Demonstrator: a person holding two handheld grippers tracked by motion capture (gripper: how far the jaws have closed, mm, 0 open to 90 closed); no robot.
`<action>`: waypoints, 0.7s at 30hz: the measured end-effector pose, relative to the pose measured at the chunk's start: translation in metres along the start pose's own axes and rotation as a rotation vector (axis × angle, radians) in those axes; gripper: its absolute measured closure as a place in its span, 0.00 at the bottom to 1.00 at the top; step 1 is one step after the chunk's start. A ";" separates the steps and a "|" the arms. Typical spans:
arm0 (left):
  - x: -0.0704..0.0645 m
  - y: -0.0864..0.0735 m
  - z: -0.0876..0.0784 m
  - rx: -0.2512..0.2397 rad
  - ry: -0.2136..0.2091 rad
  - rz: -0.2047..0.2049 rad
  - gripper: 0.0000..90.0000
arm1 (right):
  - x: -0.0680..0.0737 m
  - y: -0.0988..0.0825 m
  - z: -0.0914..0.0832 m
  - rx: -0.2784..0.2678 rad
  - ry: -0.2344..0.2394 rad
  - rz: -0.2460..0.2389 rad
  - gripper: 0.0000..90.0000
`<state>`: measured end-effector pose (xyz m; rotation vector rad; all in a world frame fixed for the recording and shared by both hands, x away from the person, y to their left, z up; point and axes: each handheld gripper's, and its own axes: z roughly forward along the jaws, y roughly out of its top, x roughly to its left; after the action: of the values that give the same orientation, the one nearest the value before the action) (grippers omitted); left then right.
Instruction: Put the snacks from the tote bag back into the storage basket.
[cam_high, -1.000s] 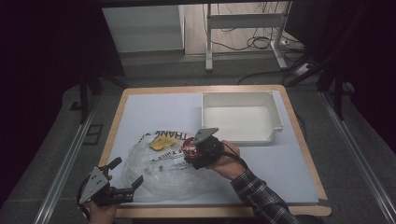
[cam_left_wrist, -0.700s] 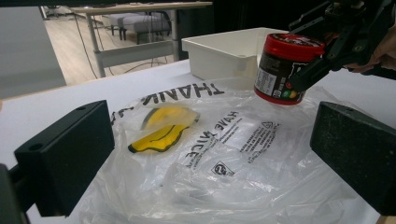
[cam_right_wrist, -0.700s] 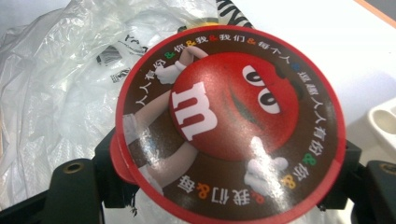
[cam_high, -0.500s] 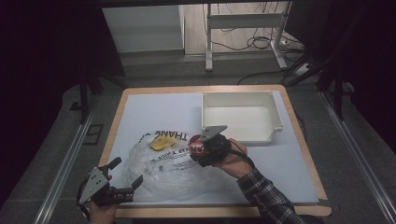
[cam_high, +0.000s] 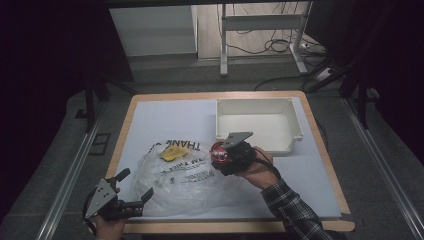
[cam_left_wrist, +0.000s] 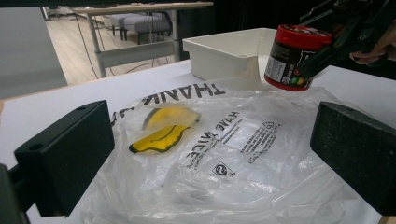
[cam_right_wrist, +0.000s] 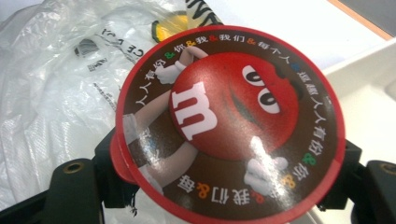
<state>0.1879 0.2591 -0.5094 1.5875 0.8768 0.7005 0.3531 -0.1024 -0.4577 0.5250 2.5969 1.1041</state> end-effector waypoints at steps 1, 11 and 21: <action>0.000 0.000 0.000 -0.001 0.000 -0.001 0.00 | -0.001 -0.001 -0.001 -0.001 -0.001 0.000 0.29; 0.000 0.000 0.000 -0.001 0.002 -0.001 0.00 | -0.014 -0.008 -0.009 0.002 -0.022 0.021 0.29; 0.000 0.000 0.000 -0.001 0.002 -0.001 0.00 | -0.026 -0.013 -0.017 0.007 -0.046 0.039 0.29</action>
<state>0.1879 0.2594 -0.5094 1.5854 0.8787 0.7021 0.3672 -0.1332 -0.4529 0.5984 2.5623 1.0828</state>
